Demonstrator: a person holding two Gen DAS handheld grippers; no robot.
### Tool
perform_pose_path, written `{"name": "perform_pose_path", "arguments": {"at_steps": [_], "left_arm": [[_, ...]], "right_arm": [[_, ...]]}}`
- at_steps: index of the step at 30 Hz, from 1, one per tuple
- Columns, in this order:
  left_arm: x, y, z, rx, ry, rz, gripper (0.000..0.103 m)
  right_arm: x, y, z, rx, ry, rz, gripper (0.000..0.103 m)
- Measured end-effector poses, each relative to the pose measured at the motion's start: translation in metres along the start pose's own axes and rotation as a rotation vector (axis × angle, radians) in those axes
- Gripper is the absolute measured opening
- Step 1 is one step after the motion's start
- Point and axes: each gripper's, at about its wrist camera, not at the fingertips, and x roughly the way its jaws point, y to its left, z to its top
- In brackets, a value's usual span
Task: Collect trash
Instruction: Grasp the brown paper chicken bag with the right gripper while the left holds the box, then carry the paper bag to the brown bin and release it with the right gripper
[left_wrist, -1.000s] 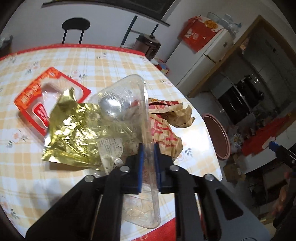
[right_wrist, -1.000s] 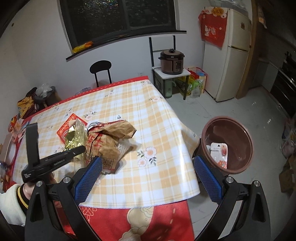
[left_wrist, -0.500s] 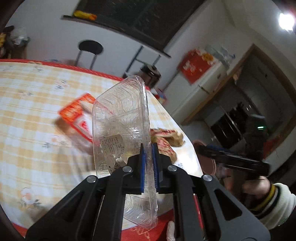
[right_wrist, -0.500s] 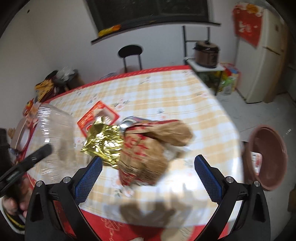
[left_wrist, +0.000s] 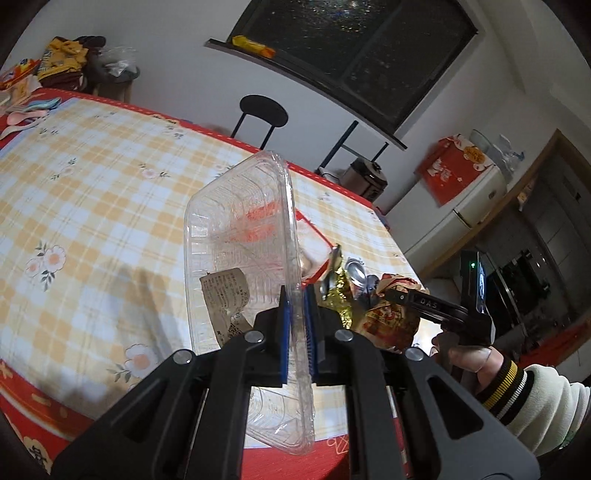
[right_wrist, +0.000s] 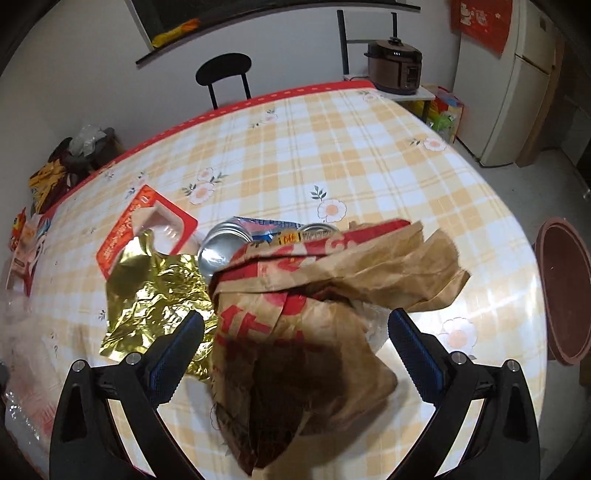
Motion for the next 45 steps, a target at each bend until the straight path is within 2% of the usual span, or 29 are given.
{"name": "perform_pose_path", "arguments": {"at_steps": [1,2,3,6,8,19,28,38,45], "left_arm": [[0.000,0.000,0.000,-0.001,0.001,0.003,0.011],[0.000,0.000,0.000,-0.001,0.002,0.003,0.011],[0.001,-0.001,-0.001,-0.002,0.002,0.002,0.011],[0.003,-0.002,-0.001,0.002,0.004,-0.005,0.011],[0.005,-0.005,-0.002,0.008,0.006,-0.015,0.011],[0.014,-0.037,-0.007,0.075,0.039,-0.059,0.011],[0.014,-0.063,-0.013,0.102,0.034,-0.071,0.011],[0.020,-0.108,-0.018,0.139,0.014,-0.080,0.011],[0.031,-0.148,-0.025,0.176,0.016,-0.077,0.011]], "right_arm": [[0.001,-0.001,-0.001,0.006,0.004,0.013,0.095],[0.002,-0.002,-0.002,0.009,0.010,0.024,0.086],[0.002,-0.001,-0.003,0.003,0.014,0.021,0.082],[-0.007,-0.002,-0.005,-0.012,0.002,0.048,0.080],[-0.016,-0.003,-0.006,-0.025,-0.010,0.057,0.073],[-0.071,-0.008,-0.014,-0.062,-0.108,0.113,0.073],[-0.117,-0.026,-0.020,-0.073,-0.184,0.148,0.073],[-0.159,-0.089,-0.018,-0.002,-0.266,0.138,0.073],[-0.177,-0.157,-0.021,0.090,-0.309,0.122,0.073]]}}
